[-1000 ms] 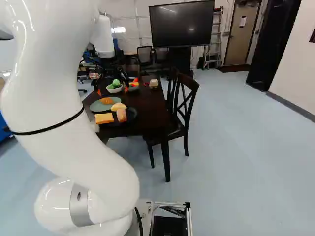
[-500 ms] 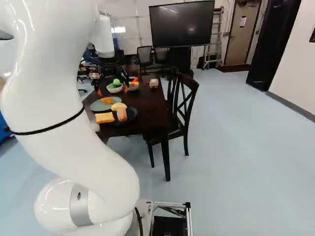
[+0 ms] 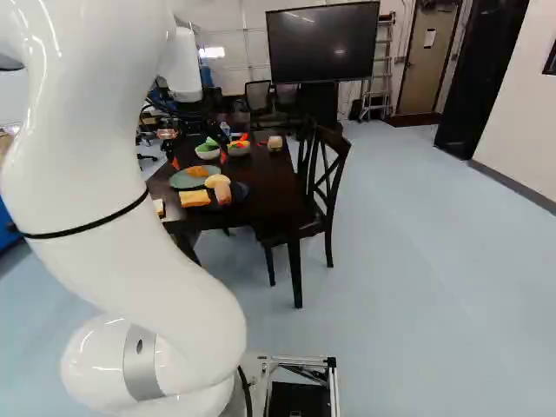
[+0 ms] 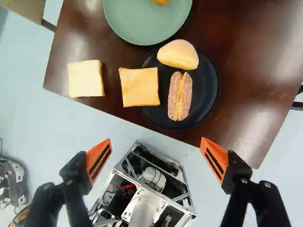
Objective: Move the croissant to the empty plate
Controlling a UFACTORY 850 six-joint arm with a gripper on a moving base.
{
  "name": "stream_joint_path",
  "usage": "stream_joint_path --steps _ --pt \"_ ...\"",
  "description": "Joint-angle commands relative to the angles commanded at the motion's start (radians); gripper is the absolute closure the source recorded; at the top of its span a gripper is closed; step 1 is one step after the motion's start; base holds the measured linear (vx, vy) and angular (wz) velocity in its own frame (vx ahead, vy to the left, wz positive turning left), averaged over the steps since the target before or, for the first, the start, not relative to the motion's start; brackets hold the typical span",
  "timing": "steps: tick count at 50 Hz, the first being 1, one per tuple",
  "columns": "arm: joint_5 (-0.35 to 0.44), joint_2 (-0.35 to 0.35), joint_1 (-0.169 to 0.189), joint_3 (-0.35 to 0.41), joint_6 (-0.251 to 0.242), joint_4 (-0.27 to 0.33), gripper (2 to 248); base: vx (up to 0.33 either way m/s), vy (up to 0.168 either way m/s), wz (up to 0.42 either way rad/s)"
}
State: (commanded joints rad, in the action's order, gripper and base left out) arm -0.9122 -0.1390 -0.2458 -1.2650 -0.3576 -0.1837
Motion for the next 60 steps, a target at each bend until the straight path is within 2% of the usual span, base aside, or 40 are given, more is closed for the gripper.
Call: stream_joint_path --steps 60 --pt "0.000 0.000 0.000 0.000 0.000 0.000 3 -0.186 0.003 0.008"
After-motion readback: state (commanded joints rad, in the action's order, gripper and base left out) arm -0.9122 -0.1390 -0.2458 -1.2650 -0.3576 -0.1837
